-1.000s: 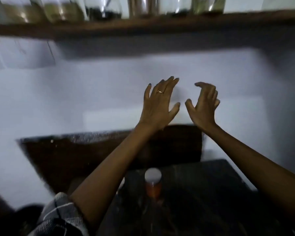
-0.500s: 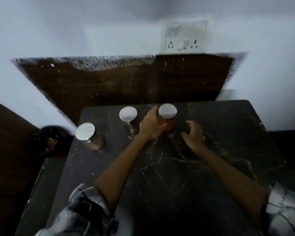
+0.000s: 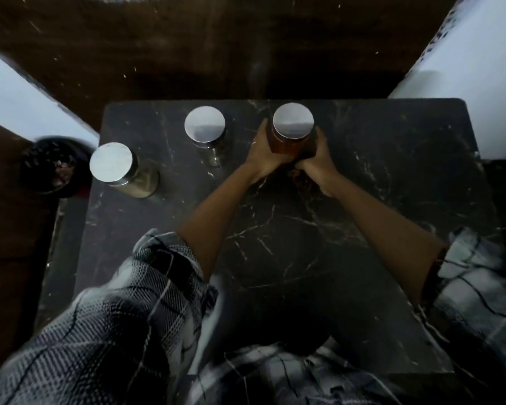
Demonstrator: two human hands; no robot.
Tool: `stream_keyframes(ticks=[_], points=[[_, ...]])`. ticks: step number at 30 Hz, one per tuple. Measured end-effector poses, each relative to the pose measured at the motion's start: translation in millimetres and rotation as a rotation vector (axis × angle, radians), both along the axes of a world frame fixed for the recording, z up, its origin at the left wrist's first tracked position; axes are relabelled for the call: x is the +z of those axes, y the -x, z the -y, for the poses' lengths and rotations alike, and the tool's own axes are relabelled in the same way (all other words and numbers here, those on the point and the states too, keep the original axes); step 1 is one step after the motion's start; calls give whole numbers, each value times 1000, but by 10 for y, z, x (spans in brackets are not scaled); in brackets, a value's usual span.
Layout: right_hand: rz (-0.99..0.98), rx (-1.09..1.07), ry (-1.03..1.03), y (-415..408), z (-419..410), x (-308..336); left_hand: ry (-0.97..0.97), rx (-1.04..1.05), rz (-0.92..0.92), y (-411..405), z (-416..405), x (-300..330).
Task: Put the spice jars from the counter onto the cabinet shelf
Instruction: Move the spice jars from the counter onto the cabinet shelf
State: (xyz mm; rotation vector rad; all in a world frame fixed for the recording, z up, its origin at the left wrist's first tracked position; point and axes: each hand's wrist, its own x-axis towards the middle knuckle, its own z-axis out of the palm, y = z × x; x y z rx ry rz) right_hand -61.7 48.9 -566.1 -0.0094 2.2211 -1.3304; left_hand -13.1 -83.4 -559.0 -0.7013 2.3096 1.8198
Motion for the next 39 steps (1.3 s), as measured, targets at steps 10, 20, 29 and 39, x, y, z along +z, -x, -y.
stream_keyframes(ticks=[10, 20, 29, 39], points=[[20, 57, 26, -111, 13, -4, 25, -16, -3, -27, -49, -95], [-280, -57, -16, -358, -87, 367, -71, 131, -231, -381, -306, 291], [-503, -71, 253, -403, -111, 1521, -68, 126, -531, -331, -320, 1404], [-533, -55, 699, -692, -251, 2714, -97, 177, -763, -459, -444, 2849]])
